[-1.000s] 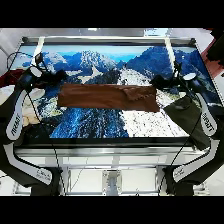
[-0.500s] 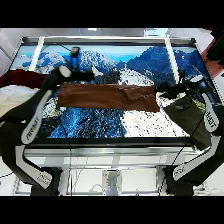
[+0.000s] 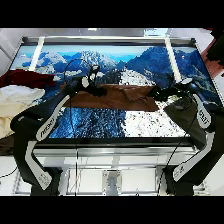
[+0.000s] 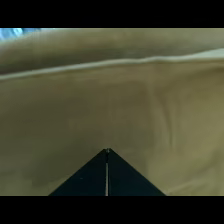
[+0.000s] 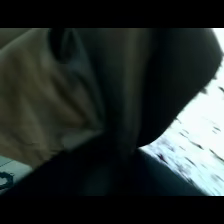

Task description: Fold the shirts.

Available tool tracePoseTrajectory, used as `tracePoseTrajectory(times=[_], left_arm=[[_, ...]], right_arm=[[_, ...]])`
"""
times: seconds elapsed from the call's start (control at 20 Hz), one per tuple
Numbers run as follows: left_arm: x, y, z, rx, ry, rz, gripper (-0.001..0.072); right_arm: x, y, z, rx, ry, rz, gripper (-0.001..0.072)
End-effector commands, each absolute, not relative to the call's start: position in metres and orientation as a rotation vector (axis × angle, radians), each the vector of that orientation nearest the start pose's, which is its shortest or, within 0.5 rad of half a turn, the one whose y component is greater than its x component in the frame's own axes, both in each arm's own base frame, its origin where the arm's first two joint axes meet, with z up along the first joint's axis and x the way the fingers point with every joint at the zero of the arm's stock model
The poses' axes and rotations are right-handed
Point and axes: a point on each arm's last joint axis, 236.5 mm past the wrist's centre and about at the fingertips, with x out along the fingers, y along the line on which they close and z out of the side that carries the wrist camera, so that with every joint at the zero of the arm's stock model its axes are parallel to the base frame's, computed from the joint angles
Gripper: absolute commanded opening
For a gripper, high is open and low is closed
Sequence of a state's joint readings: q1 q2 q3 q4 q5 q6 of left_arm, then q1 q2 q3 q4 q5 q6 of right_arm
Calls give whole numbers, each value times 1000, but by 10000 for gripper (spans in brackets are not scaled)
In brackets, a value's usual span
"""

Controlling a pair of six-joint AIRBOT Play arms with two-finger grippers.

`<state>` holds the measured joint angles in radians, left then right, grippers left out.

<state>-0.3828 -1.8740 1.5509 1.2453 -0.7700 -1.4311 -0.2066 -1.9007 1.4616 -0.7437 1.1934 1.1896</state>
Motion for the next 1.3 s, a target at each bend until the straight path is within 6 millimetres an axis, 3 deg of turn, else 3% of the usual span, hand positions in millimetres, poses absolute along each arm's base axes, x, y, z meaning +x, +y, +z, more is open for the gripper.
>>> tracePoseTrajectory(times=[0.0, 0.05, 0.2, 0.4, 0.5, 0.6, 0.75, 0.85, 1.0, 1.1, 1.25], left_arm=[[488, -257, -97, -5, 1163, -485, 10], [483, -256, -100, -5, 1185, -485, 10], [467, -253, -109, 5, 1261, -491, 10], [447, -258, -113, -15, 1344, -514, 9], [438, -274, -110, -45, 1354, -546, 10], [424, -303, -105, -69, 1357, -619, 9], [408, -341, -91, -109, 1348, -694, 10], [422, -348, -66, -109, 1291, -713, 10], [458, -326, -7, -99, 1192, -709, 10], [479, -286, 31, -63, 1152, -663, 11], [495, -223, 71, -70, 1124, -582, 10]], right_arm=[[491, 100, -67, 725, 1227, 594, 108], [493, 107, -58, 741, 1198, 635, 30], [490, 122, -17, 766, 1161, 779, 28], [494, 125, 60, 684, 1068, 855, 28], [490, 126, 101, 647, 1035, 876, 27], [483, 127, 133, 607, 1020, 896, 27], [471, 130, 161, 561, 1031, 905, 27], [461, 137, 168, 539, 1067, 920, 27], [442, 171, 174, 515, 1124, 982, 27], [432, 207, 173, 478, 1140, 1033, 26], [428, 275, 167, 409, 1110, 1038, 26]])
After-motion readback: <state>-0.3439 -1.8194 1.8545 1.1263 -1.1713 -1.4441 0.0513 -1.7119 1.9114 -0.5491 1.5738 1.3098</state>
